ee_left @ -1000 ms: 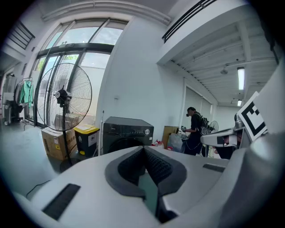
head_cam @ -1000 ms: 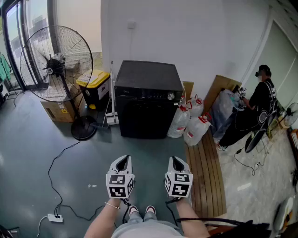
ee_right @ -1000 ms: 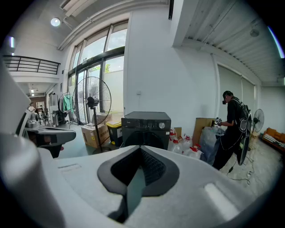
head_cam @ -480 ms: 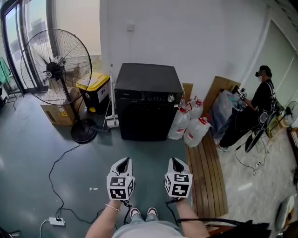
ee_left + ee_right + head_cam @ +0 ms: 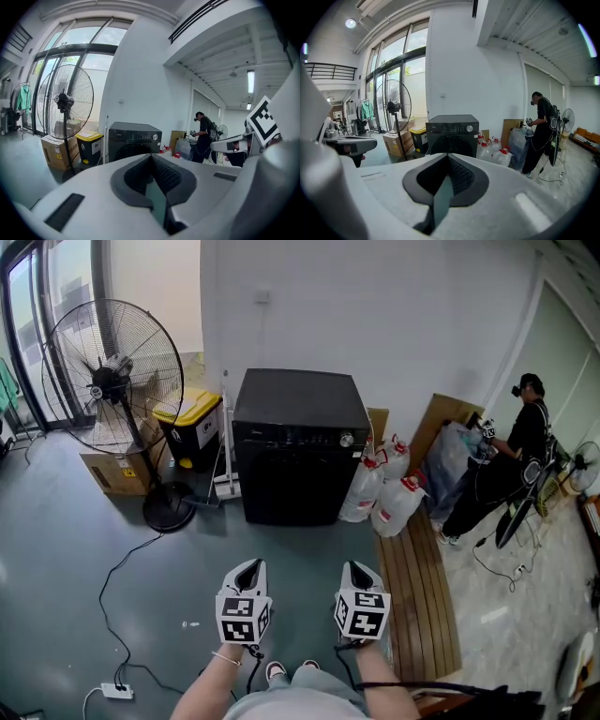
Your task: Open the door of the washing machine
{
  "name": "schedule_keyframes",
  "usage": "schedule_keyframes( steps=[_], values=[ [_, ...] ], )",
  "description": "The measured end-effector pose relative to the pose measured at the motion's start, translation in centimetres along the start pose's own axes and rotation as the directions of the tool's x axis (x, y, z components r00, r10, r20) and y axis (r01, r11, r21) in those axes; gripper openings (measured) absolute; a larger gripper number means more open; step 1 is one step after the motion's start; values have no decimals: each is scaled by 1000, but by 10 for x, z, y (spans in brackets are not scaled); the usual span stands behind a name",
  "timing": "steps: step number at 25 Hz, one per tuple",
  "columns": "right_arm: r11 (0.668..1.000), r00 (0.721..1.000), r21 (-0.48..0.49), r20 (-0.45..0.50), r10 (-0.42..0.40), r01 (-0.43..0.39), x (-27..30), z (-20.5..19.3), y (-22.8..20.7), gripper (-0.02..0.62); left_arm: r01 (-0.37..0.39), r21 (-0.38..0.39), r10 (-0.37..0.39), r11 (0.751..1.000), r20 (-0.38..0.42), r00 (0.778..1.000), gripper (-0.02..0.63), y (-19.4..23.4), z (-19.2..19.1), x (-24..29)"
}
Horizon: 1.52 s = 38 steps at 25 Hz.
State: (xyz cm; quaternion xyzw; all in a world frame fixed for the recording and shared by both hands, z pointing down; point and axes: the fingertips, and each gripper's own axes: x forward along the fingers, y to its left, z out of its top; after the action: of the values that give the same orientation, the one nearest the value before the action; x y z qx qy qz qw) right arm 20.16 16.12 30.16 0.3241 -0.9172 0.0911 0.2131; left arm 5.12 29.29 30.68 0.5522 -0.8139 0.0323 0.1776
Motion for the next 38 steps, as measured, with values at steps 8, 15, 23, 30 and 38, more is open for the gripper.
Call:
schedule_keyframes(
  steps=[8,15,23,30,38],
  values=[
    [1000,1000,14,-22,0,0,8,-7,5,6,-4,-5,4,1000,-15,1000,6,12,-6,4],
    [1000,1000,-4,-28,0,0,30,2,1,6,-15,-21,14,1000,-16,1000,6,22,-3,23],
    [999,1000,-35,-22,3,-3,77,31,-12,6,-28,-17,28,999,-16,999,6,37,17,73],
    [999,999,-37,-37,10,-11,128,53,-33,6,-45,-4,45,999,-29,999,6,49,35,122],
    [999,998,-8,-36,44,-44,182,74,-48,6,-58,35,60,998,-52,997,6,59,52,170]
  ],
)
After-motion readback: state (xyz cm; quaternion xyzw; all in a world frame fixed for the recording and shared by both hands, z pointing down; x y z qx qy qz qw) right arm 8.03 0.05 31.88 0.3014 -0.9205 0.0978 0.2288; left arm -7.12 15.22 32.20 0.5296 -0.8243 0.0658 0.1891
